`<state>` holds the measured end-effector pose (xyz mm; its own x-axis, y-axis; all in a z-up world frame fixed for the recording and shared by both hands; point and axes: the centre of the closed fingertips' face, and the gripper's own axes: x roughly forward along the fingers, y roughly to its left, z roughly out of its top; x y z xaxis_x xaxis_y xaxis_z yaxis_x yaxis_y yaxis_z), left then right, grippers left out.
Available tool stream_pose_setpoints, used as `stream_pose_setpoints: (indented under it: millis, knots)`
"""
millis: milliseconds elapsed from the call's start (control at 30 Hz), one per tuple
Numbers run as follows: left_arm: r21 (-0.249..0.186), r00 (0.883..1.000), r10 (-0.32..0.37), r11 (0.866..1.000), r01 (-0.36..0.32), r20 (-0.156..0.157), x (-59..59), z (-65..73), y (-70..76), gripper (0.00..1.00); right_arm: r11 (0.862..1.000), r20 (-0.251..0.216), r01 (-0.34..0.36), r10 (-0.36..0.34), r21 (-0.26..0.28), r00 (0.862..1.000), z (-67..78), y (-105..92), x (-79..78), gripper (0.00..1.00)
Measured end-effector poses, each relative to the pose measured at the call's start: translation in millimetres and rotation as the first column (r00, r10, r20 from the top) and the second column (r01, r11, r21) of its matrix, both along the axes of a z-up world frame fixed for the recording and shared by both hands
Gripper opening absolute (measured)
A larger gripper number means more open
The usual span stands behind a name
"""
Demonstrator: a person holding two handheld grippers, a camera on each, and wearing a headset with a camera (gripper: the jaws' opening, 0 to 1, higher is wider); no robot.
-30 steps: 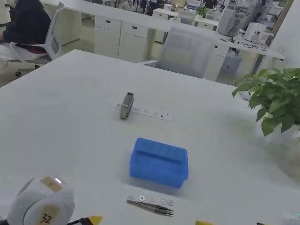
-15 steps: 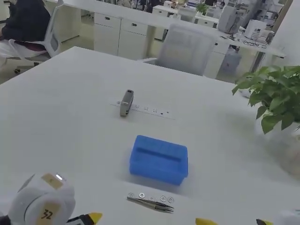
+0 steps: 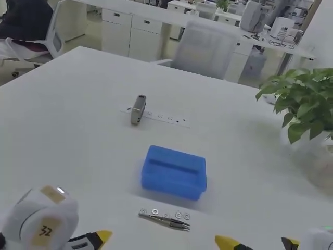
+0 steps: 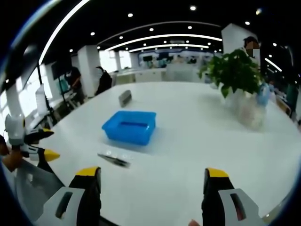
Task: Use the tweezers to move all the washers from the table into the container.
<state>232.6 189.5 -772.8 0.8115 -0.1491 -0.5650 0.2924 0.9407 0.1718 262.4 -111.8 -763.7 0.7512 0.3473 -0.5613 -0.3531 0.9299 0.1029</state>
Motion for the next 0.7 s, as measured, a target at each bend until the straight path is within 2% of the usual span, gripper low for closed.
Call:
stream_pose_setpoints:
  millis: [100, 300, 400, 533, 600, 700]
  knots:
    - [-0.006, 1.000, -0.002, 1.000, 0.002, 0.008, 0.8, 2.8, -0.2, 0.77, 1.000, -0.007, 0.000, 0.000, -0.003, 1.000, -1.3, -0.5, -0.3, 0.89]
    - [-0.044, 1.000, -0.016, 0.999, 0.015, -0.015, 0.6, 4.7, -4.3, 0.73, 1.000, -0.026, 0.002, -0.001, 0.012, 1.000, -3.5, 0.2, -0.8, 0.89]
    - [-0.041, 1.000, -0.023, 0.999, 0.023, -0.020, 1.8, 6.9, -5.9, 0.72, 1.000, -0.031, -0.001, 0.002, 0.016, 1.000, -3.9, 1.0, -1.1, 0.89]
    - [-0.074, 0.997, -0.065, 0.995, 0.061, -0.047, 4.4, 5.6, -13.6, 0.71, 1.000, -0.036, -0.019, 0.020, 0.025, 0.999, -3.0, 5.4, -1.7, 0.88]
    - [-0.079, 0.996, -0.071, 0.995, 0.067, -0.054, 5.9, 5.1, -14.5, 0.69, 0.999, -0.049, -0.023, 0.025, 0.042, 0.998, -3.8, 6.3, -1.9, 0.87]
    - [-0.092, 0.993, -0.098, 0.992, 0.091, -0.071, 10.5, 4.9, -17.9, 0.67, 0.999, -0.047, -0.026, 0.028, 0.041, 0.998, -1.3, 6.5, -1.3, 0.84]
